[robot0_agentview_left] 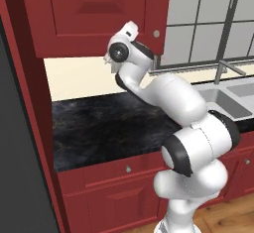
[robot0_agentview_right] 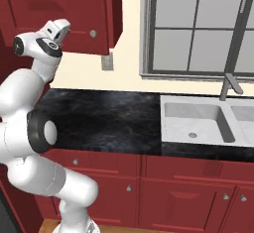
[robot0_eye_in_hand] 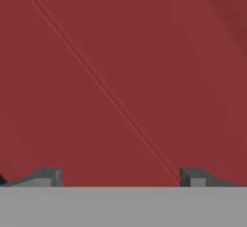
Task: Close all open cabinet doors.
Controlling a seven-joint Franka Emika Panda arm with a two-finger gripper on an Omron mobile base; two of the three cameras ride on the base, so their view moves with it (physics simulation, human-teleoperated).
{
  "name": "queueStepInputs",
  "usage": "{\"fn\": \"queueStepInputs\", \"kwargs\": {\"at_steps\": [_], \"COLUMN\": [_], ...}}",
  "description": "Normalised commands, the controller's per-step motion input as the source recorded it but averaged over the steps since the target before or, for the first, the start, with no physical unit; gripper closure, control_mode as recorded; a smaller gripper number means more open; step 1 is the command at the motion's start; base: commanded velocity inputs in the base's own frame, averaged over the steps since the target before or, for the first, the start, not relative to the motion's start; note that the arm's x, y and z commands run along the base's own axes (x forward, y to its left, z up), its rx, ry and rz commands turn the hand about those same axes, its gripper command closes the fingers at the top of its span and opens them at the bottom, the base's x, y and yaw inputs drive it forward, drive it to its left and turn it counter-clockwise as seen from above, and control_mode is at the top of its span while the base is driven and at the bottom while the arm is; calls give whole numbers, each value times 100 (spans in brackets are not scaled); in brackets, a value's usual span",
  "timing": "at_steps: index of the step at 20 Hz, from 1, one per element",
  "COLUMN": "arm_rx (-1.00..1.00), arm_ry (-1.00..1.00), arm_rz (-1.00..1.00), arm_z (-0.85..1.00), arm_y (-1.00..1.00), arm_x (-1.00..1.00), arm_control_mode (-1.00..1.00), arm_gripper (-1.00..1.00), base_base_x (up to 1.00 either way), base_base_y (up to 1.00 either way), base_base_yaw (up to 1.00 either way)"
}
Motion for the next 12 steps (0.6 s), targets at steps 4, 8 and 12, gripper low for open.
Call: {"fn": "queueStepInputs", "kwargs": {"at_steps": [4,8,12], "arm_rx": [10,10,6], "arm_ry": [0,1,3], "arm_rz": [8,6,6], "arm_z": [-6,-7,-22], "arm_y": [-29,-21,-14], "arm_x": [82,86,82], "arm_control_mode": [-100,-100,-100], "arm_gripper": [-100,-100,-100], "base_base_x": [0,0,0], "base_base_y": [0,0,0], "base_base_yaw": [0,0,0]}}
